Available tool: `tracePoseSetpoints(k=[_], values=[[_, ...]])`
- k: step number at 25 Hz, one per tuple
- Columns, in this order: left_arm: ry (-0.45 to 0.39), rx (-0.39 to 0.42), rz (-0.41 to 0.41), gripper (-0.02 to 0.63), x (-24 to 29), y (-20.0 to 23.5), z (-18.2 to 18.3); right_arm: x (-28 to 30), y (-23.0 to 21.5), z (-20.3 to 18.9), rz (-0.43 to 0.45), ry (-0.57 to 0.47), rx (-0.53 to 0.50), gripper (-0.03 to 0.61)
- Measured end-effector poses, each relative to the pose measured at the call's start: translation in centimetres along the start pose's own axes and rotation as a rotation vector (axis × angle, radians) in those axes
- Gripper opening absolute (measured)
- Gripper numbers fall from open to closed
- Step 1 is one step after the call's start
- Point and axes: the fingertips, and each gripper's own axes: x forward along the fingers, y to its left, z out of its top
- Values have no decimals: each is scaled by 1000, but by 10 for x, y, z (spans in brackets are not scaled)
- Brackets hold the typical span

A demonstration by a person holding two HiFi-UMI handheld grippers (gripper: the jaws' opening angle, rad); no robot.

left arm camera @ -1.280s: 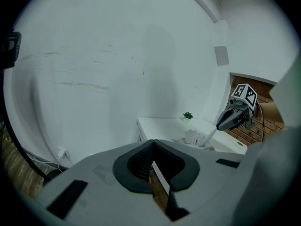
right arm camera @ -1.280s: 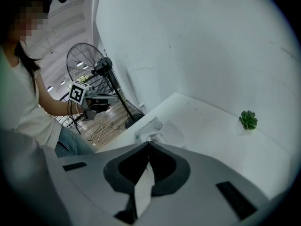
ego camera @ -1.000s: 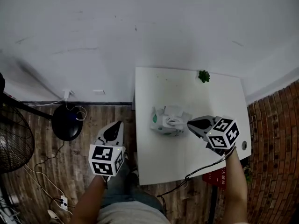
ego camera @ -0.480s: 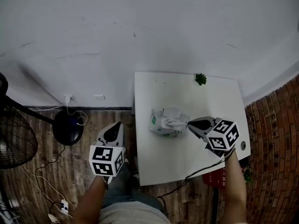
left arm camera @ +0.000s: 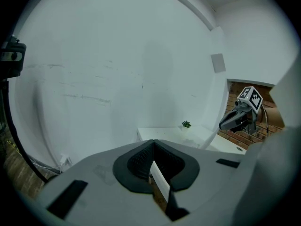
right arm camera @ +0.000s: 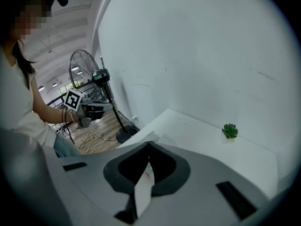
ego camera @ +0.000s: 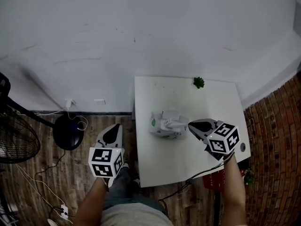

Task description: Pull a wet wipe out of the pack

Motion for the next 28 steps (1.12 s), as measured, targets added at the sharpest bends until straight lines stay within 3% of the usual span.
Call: tracePoseSetpoints(k=[12, 24, 28], values=[[-53, 2, -15, 0, -7, -7, 19, -24, 6, 20, -64, -115, 22, 3], [-124, 58, -81, 0, 2, -23, 70, -70, 25, 59, -210, -357, 80, 3], [-146, 83, -132, 0, 10, -36, 95, -92, 24, 64, -310, -441, 122, 3]])
